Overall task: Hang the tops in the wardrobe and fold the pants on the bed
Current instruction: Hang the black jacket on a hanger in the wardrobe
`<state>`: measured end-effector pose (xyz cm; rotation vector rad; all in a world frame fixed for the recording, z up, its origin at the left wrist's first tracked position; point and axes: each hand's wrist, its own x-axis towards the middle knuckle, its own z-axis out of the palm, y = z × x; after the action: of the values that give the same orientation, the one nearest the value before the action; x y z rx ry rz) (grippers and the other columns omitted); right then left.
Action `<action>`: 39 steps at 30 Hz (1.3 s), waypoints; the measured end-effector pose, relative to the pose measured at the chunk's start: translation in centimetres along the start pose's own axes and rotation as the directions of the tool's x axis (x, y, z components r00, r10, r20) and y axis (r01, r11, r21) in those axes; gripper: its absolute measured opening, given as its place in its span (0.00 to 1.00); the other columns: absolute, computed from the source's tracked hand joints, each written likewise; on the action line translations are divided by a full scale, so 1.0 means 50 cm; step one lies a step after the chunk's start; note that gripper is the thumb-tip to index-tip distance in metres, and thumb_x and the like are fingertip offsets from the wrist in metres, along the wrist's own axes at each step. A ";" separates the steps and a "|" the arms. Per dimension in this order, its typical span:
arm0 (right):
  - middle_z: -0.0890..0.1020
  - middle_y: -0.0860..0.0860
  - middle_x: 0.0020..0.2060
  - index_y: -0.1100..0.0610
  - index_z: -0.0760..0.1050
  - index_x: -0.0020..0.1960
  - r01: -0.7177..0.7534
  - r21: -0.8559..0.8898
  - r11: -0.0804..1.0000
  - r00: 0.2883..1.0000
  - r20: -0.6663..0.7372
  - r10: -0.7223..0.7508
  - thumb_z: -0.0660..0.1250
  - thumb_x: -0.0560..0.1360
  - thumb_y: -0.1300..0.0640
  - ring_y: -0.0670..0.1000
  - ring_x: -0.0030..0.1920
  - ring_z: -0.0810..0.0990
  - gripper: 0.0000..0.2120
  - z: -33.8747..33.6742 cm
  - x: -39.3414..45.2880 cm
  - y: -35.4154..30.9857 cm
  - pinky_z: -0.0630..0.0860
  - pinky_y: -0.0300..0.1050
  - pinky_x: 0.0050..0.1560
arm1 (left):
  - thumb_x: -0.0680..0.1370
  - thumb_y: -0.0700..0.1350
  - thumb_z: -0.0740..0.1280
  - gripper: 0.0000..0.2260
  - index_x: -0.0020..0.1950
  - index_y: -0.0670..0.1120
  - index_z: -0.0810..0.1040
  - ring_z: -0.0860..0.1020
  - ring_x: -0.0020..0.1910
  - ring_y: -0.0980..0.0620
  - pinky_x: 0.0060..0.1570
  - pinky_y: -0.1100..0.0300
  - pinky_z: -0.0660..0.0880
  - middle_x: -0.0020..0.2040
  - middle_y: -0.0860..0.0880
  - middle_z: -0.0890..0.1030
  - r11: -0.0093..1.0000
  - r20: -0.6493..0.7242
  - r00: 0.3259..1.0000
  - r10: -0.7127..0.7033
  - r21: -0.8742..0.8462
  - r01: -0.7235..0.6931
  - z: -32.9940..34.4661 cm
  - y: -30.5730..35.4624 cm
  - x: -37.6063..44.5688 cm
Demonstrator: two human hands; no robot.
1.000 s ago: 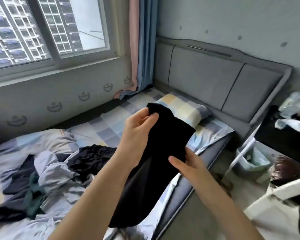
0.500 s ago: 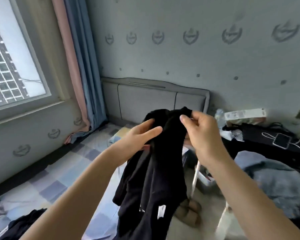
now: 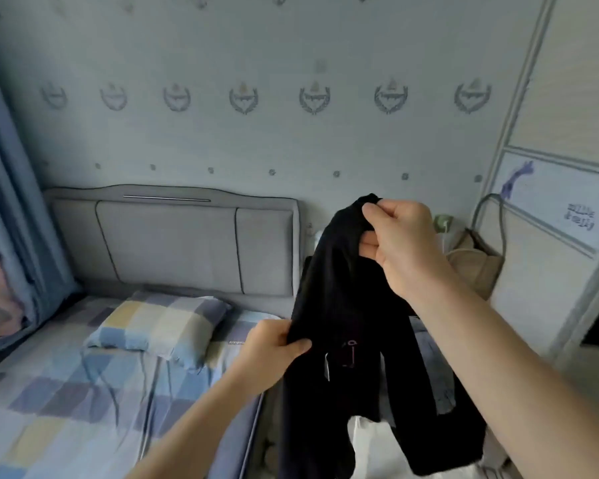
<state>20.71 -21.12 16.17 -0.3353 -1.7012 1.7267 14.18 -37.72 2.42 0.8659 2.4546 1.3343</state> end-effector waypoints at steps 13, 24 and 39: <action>0.85 0.54 0.47 0.56 0.83 0.49 -0.399 -0.061 0.915 0.917 -0.024 0.398 0.63 0.79 0.50 0.52 0.48 0.83 0.12 -0.230 -0.006 0.135 0.77 0.49 0.53 | 0.78 0.43 0.69 0.09 0.46 0.36 0.81 0.83 0.43 0.37 0.45 0.41 0.79 0.42 0.36 0.83 0.844 0.072 0.924 0.376 -0.439 -0.310 0.103 0.235 0.193; 0.69 0.51 0.28 0.65 0.71 0.37 -0.226 -0.635 0.738 0.912 -0.404 -0.068 0.65 0.76 0.48 0.49 0.31 0.71 0.20 -0.306 0.025 0.056 0.66 0.44 0.33 | 0.72 0.52 0.75 0.17 0.57 0.56 0.76 0.82 0.46 0.56 0.52 0.56 0.79 0.53 0.58 0.80 0.882 0.565 0.678 0.471 -0.281 -0.378 0.229 0.253 0.342; 0.83 0.48 0.47 0.53 0.77 0.55 -0.454 -0.642 0.618 0.861 -0.494 0.119 0.75 0.70 0.51 0.44 0.45 0.81 0.16 -0.445 -0.109 0.096 0.75 0.34 0.45 | 0.75 0.34 0.68 0.04 0.42 0.38 0.82 0.79 0.36 0.49 0.39 0.57 0.75 0.36 0.43 0.81 0.678 0.542 0.525 0.657 -0.728 -0.097 0.392 0.436 0.346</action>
<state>37.06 -6.77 7.58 -1.3318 -2.0187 0.9288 17.63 -4.90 10.75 1.4719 1.0269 1.3408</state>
